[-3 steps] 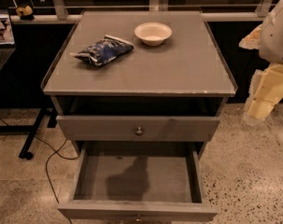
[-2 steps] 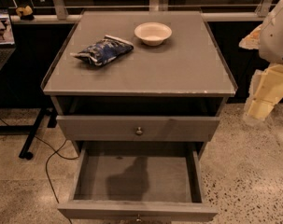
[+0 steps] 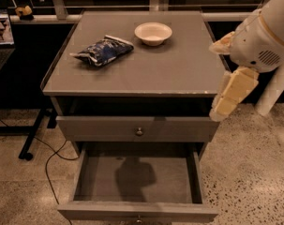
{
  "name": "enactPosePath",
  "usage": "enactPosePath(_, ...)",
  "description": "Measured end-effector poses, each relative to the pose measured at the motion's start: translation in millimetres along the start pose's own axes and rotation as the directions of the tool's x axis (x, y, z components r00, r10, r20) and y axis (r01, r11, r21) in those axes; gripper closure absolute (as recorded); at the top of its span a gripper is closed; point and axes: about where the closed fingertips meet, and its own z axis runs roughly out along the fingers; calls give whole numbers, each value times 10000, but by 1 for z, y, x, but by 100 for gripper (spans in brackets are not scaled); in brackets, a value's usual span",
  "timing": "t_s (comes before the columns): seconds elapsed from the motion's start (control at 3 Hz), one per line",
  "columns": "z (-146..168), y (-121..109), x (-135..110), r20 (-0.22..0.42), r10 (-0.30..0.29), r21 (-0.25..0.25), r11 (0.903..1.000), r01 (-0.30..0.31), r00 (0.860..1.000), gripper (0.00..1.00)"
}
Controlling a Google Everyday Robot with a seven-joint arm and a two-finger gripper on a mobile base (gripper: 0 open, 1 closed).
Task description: Place blue chip bag into middle drawer
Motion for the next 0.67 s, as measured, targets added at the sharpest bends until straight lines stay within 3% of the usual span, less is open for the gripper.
enactPosePath(0.33,24,-27,-45,1339,-1101,-11,9938,1113,9849,0)
enactPosePath(0.67,42,-58,-88,2106,-2041,145,9785,2057,9560,0)
